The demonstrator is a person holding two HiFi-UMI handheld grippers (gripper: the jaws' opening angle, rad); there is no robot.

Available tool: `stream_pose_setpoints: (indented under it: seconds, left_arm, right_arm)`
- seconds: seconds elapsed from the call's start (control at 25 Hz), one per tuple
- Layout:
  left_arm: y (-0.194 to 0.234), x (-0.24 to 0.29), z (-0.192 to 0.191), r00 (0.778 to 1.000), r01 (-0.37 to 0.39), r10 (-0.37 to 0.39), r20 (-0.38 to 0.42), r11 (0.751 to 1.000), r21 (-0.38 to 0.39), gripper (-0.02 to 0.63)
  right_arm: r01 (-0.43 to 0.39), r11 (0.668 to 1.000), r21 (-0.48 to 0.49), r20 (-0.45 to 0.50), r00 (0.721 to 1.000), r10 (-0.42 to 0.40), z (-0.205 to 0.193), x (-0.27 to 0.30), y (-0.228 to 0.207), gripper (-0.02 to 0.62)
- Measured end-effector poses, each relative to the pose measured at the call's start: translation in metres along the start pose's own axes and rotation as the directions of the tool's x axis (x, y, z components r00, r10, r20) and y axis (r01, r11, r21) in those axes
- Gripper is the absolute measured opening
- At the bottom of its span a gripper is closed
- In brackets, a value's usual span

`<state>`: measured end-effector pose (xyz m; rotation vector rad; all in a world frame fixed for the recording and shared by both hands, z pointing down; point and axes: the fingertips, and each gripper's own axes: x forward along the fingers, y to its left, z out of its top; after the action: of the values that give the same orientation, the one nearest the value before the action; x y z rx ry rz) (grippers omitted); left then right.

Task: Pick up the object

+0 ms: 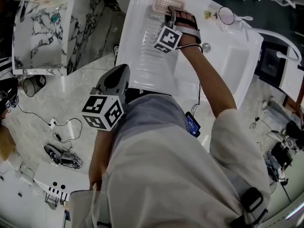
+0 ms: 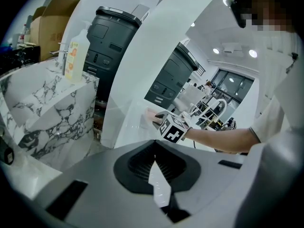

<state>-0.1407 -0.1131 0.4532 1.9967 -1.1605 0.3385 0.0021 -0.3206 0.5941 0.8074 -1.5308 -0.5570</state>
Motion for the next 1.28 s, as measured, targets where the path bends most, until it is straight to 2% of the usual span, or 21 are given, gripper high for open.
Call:
stream_pose_setpoints:
  seconds: [0.4, 0.96, 1.28]
  left_arm:
    - [-0.005, -0.002, -0.001, 1.000, 0.009, -0.009, 0.009, 1.000, 0.008, 0.002]
    - [-0.013, -0.005, -0.001, 1.000, 0.013, -0.014, 0.029, 1.000, 0.013, 0.002]
    - [-0.023, -0.002, 0.000, 0.999, 0.031, -0.032, 0.032, 0.999, 0.021, 0.002]
  right_arm:
    - [0.042, 0.999, 0.012, 0.019, 0.999, -0.043, 0.003, -0.011, -0.009, 0.081]
    - [0.026, 0.999, 0.019, 0.035, 0.999, -0.027, 0.000, -0.026, -0.006, 0.072]
    - [-0.001, 0.998, 0.059, 0.032, 0.999, -0.001, -0.005, -0.033, -0.003, 0.071]
